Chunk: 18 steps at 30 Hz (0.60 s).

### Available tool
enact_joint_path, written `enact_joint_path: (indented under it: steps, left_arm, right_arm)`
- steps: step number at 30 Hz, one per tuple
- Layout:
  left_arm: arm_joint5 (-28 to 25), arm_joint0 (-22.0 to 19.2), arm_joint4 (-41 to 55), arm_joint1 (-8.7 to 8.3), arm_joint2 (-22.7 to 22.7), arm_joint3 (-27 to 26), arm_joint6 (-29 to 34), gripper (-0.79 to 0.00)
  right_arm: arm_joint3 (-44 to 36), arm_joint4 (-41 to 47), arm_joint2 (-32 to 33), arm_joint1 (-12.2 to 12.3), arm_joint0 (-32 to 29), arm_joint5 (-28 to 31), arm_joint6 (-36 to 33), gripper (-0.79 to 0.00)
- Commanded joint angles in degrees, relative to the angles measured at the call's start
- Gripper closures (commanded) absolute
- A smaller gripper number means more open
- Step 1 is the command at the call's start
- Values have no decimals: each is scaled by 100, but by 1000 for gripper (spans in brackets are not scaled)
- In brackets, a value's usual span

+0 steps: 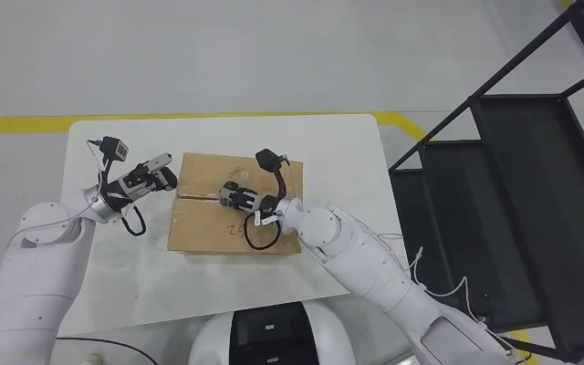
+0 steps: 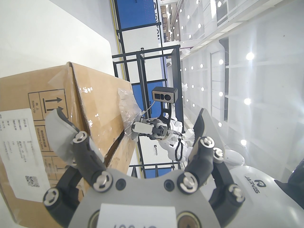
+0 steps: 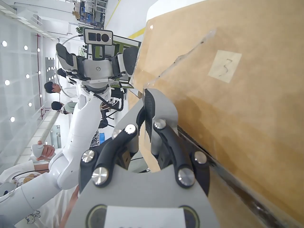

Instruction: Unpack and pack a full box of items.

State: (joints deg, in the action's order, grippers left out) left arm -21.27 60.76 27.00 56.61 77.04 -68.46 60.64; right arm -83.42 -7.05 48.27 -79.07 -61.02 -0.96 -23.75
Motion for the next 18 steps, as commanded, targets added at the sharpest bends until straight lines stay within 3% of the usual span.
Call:
enact_joint_path:
  steps: [1, 3, 4, 5, 6, 7, 18]
  left_arm:
    - [-1, 13, 0, -2, 11, -16, -9, -785]
    - [8, 28, 4, -5, 33, -44, -17, -785]
    - [9, 38, 11, -8, 47, -55, -22, -785]
    - [1, 49, 6, -11, 62, -69, -26, -785]
    - [-6, 63, 14, -13, 76, -83, -33, -785]
    - [-7, 77, 17, -16, 91, -95, -38, -785]
    - [-18, 215, 72, -42, 243, -244, -79, -785]
  right_arm:
    - [14, -77, -16, -6, 15, 21, -4, 0]
    - [18, -164, -45, -12, 35, 133, -39, 0]
    - [32, -180, -50, -16, 38, 160, -47, -55]
    - [40, -203, -56, -19, 40, 168, -52, -348]
    - [44, -244, -67, -22, 48, 170, -73, -739]
    - [45, -280, -73, -24, 52, 179, -87, -785]
    - [-280, -135, 94, -15, -92, 408, -220, -785]
